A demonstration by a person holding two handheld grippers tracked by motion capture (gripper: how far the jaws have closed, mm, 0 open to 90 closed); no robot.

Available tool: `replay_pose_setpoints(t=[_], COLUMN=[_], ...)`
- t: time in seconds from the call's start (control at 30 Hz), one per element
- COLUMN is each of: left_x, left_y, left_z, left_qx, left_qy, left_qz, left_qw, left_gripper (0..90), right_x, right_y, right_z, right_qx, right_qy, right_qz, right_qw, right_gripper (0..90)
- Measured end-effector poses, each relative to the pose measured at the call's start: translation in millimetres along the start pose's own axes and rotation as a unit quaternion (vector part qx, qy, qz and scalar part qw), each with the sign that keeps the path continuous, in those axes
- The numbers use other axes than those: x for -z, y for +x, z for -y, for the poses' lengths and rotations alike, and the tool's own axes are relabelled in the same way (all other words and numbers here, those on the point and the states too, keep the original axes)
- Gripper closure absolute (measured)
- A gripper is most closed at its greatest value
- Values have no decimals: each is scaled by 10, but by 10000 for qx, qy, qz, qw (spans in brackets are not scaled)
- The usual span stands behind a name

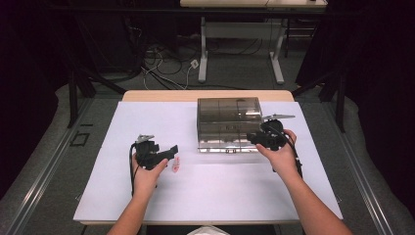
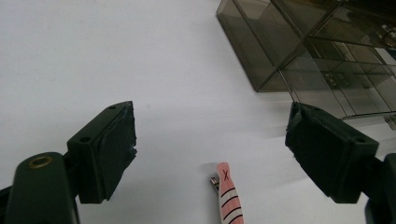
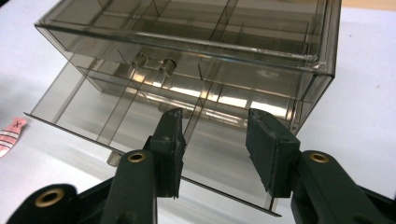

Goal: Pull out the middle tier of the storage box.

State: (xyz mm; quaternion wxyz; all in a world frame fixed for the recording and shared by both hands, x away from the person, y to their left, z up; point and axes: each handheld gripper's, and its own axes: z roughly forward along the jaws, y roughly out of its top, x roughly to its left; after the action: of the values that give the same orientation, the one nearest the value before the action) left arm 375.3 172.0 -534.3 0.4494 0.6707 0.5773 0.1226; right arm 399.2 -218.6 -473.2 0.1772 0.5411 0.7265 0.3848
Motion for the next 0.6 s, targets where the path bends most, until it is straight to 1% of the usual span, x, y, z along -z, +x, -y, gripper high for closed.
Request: replay_pose_setpoints(t=[0.03, 0.07, 0.17, 0.3, 0.33, 0.37, 0.4, 0.43, 0.47, 0.53, 0.57, 0.6], left_x=[1, 1, 5, 7, 7, 7, 7, 8, 11, 15, 19, 22], left_y=[-1, -1, -3, -4, -4, -4, -5, -6, -7, -9, -9, -10], left_z=[0, 0, -3, -6, -6, -7, -7, -9, -11, -13, -16, -18], left_qx=[0, 0, -2, -14, -15, -16, -21, -25, -25, -26, -35, -32], left_qy=[-8, -8, -16, -20, -18, -15, -25, -26, -20, -22, -16, -14], left_qz=[-11, -11, -7, 1, -1, 4, 7, 7, 12, 11, 13, 14], left_qw=[10000, 10000, 10000, 10000, 10000, 10000, 10000, 10000, 10000, 10000, 10000, 10000], left_gripper=[164, 165, 165, 165, 165, 165, 165, 165, 165, 165, 165, 165], right_x=[27, 27, 50, 88, 97, 123, 123, 133, 153, 157, 170, 176], right_y=[16, 16, 18, 29, 29, 32, 32, 30, 23, 23, 23, 21], right_z=[0, 0, -4, -7, -7, -7, -7, -6, -5, -4, -4, 0], right_qx=[-61, -61, 59, 46, 87, 186, 186, 241, 359, 378, 438, 504], right_qy=[-103, -103, -183, -211, -250, -316, -316, -341, -400, -421, -414, -469], right_qz=[-29, -29, -50, -91, -136, -157, -157, -161, -280, -316, -288, -328], right_qw=[9999, 9999, 9998, 9997, 9996, 9992, 9992, 9990, 9982, 9979, 9978, 9971], right_gripper=[571, 571, 569, 539, 526, 517, 517, 507, 492, 485, 460, 452])
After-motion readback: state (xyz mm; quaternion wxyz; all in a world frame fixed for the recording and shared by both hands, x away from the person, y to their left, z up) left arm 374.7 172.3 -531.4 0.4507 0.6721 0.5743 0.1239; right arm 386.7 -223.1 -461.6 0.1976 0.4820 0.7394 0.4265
